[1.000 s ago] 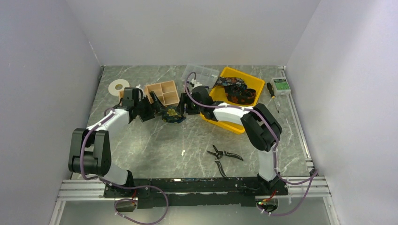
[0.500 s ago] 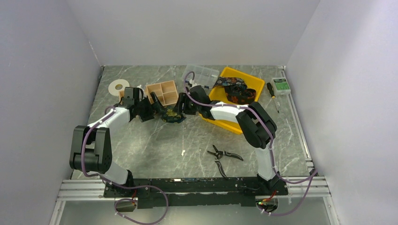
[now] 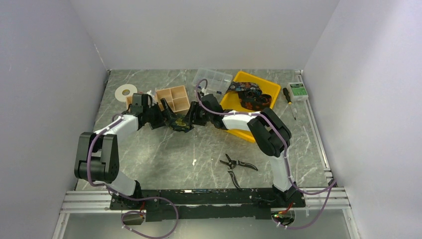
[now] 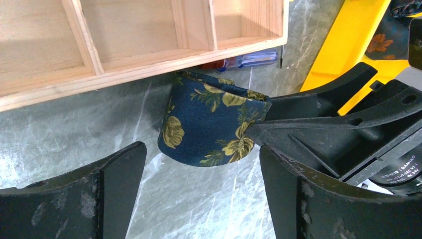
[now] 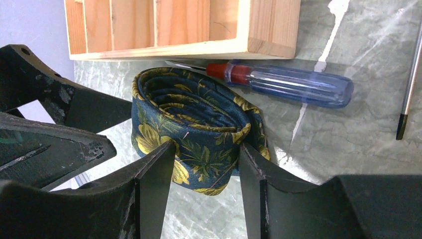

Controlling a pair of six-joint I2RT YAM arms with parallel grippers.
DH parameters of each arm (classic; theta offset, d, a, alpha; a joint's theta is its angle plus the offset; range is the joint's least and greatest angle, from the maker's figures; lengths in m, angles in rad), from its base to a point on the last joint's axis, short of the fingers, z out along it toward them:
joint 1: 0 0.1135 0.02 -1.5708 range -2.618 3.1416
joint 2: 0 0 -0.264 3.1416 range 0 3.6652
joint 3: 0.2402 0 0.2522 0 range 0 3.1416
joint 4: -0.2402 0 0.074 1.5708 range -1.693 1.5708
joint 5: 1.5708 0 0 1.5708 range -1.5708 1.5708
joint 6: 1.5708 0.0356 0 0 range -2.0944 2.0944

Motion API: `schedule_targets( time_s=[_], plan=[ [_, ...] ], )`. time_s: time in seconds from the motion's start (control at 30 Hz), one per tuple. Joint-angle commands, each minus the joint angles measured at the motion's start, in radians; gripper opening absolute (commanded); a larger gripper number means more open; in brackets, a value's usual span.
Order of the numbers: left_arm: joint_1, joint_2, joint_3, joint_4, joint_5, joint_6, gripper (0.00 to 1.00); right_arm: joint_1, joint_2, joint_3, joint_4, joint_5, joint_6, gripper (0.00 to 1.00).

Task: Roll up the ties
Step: Pick up the tie at the center of the board.

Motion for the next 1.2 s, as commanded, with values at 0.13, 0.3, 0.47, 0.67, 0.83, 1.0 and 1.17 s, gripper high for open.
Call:
schedule_targets(
  time_s=[0.13,0.3,0.47,0.67,0.83,1.0,1.17],
  plan=[
    [-0.016,0.029,0.019,-0.006,0.003,0.062,0.89,0.004,-0.015,-0.079,0.044,-0.001,0.008,0.51],
    [-0.018,0.066,0.040,-0.014,0.022,0.075,0.89,0.005,-0.023,-0.106,0.054,-0.001,0.000,0.51],
    [-0.045,0.072,0.055,-0.022,-0.027,0.134,0.88,0.004,-0.030,-0.110,0.058,-0.004,-0.007,0.51],
    [-0.082,0.047,0.033,0.043,-0.044,0.240,0.88,0.004,-0.030,-0.112,0.069,-0.016,-0.002,0.51],
    [-0.089,0.040,0.034,0.076,-0.048,0.338,0.89,0.004,-0.033,-0.117,0.070,-0.023,-0.005,0.51],
    [-0.089,0.055,0.058,0.067,-0.066,0.419,0.90,0.004,-0.032,-0.118,0.075,-0.031,-0.005,0.50],
    [-0.091,0.098,0.075,0.062,-0.031,0.430,0.88,0.004,-0.038,-0.121,0.074,-0.030,-0.016,0.50]
  ],
)
